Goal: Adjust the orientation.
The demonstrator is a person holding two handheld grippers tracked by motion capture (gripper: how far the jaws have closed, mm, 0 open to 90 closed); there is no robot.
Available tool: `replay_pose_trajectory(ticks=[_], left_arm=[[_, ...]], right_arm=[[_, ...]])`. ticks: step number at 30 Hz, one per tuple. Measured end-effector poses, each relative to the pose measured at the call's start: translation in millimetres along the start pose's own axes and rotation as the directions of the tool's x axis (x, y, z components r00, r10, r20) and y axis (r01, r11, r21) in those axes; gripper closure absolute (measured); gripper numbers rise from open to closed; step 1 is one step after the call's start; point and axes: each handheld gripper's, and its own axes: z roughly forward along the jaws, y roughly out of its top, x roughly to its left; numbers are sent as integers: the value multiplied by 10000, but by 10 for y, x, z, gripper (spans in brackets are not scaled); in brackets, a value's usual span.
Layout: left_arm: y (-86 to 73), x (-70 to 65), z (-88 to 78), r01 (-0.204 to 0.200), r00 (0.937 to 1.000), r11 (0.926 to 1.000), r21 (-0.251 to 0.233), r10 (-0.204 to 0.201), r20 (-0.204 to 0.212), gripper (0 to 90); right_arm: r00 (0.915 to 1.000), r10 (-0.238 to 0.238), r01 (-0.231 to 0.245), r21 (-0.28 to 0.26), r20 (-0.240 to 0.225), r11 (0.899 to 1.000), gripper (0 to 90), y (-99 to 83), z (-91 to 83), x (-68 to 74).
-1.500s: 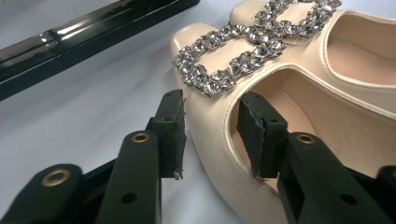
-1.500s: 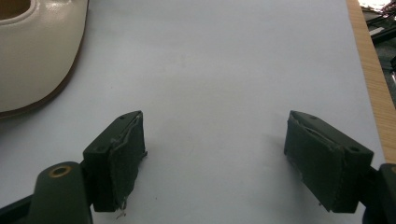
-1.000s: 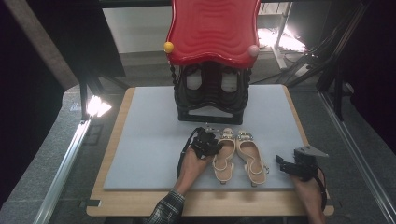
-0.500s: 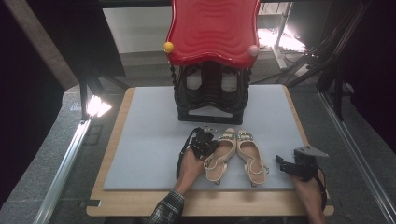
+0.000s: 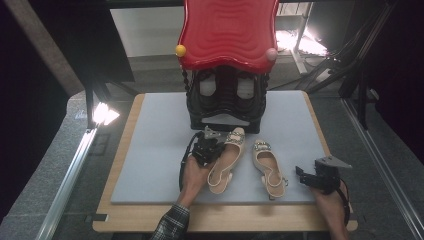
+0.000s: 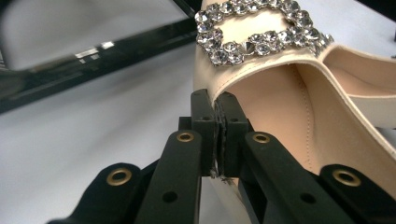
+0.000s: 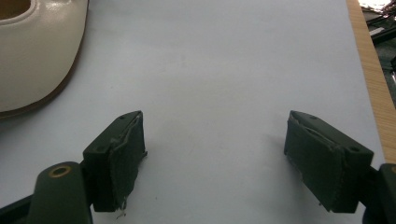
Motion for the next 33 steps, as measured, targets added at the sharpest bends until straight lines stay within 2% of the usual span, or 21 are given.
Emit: replay_pose_trajectory(ticks=[8, 15, 19, 24, 33], left_arm=[[-19, 182, -256, 174, 9990, 9988, -454, -193, -413, 879], [-28, 362, -488, 351, 9949, 9960, -821, -426, -917, 880], [-69, 461, -591, 265, 9905, 9955, -911, -384, -1322, 880], [-133, 595, -686, 388, 9847, 9941, -1016, -554, -1655, 880], [-157, 842, -883, 522, 9672, 9915, -1189, -798, -2410, 881]], right_arm=[[10000, -11, 11, 5, 1, 10000, 205, 0, 0, 0], [10000, -11, 11, 6, 2, 10000, 205, 0, 0, -1], [10000, -1, 1, 1, 1, 10000, 205, 0, 0, 0], [10000, 6, -6, -10, 9, 10000, 205, 0, 1, 1], [10000, 6, -6, -12, 12, 10000, 205, -1, 1, 1]])
